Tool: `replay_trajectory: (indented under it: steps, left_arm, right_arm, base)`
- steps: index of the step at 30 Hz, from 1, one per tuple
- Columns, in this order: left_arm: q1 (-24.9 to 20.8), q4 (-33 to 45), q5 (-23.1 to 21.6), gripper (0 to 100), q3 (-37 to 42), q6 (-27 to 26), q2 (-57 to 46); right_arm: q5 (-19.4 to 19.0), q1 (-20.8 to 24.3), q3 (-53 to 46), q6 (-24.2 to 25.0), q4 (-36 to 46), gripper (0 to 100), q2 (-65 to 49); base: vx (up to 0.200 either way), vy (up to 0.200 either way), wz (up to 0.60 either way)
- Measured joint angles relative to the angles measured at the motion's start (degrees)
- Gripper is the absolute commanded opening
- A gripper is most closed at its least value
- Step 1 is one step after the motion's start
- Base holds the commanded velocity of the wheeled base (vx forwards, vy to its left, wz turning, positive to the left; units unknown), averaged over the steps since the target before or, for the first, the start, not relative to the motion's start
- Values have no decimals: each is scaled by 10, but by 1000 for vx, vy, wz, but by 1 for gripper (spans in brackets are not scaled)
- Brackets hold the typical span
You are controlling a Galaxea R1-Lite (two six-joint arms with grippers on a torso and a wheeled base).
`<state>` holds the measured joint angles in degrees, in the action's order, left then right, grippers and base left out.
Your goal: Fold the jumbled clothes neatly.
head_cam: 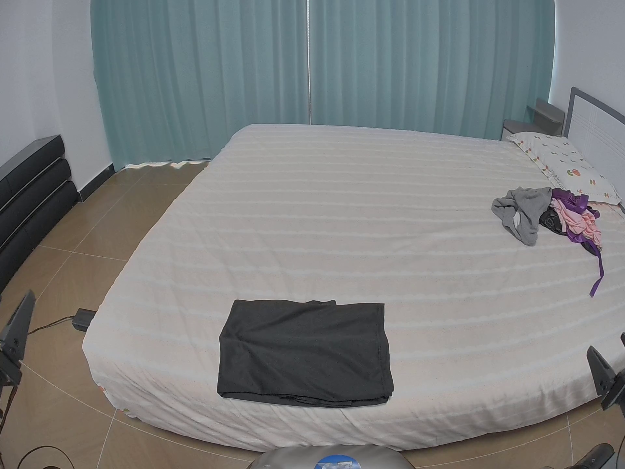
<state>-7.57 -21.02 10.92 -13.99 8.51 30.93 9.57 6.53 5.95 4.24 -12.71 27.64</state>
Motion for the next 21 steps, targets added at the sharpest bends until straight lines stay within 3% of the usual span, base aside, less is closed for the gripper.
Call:
replay_trajectory:
  steps: [8, 12, 15, 21]
  left_arm:
    - [11, 108, 34, 100, -15, -60, -136]
    - [32, 171, 38, 100, -20, -80, -194]
    - [53, 194, 16, 100, -20, -93, -237]
    - [70, 185, -17, 100, 4, -124, -284]
  right_arm:
    - [0, -46, 100, -79, 265, 100, -176]
    - [40, -57, 126, -97, 297, 100, -224]
    - [77, -62, 127, -106, 297, 100, -246]
    - [92, -68, 161, -127, 329, 100, -261]
  base:
    - [0, 0, 0]
    - [0, 0, 0]
    - [0, 0, 0]
    - [0, 0, 0]
